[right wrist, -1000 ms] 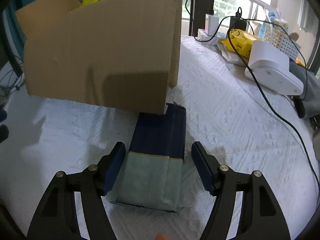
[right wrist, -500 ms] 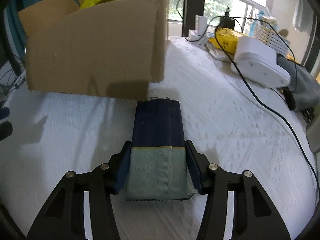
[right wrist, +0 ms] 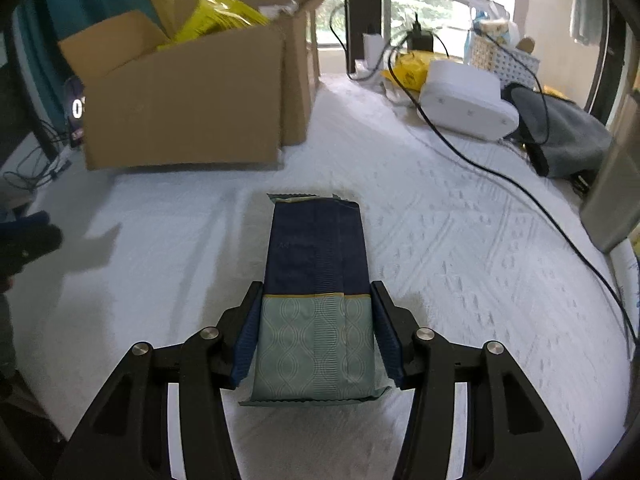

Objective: Organize snacks
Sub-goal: 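Lift the dark blue pack with the right gripper and carry it over the box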

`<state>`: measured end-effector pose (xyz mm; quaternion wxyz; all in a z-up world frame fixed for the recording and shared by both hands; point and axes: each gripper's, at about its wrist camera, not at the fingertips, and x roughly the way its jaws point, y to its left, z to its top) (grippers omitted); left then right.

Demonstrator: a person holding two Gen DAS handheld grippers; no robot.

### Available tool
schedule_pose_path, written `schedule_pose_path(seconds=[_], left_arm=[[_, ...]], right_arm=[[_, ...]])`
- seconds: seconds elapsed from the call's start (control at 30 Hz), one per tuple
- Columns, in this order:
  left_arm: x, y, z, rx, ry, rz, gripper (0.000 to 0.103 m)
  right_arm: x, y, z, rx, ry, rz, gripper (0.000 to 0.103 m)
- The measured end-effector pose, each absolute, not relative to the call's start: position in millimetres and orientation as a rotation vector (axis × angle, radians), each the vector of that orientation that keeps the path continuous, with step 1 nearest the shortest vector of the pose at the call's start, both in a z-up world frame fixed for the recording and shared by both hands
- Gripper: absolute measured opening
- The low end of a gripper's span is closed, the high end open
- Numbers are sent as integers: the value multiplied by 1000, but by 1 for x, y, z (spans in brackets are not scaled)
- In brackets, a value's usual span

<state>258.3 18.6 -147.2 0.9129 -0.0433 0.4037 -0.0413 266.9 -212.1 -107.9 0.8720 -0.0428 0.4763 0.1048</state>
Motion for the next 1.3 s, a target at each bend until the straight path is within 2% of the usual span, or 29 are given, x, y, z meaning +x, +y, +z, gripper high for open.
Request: schedule_pose_path(seconds=[0.6,1.3], left_arm=[[245,63,-106,-127,704,-33,96],[292,102,-34,-123,538,-17,96]], right_arm=[[275,-128,-42,-110,854,388,54],[367,-72,33,-154,723,416,54]])
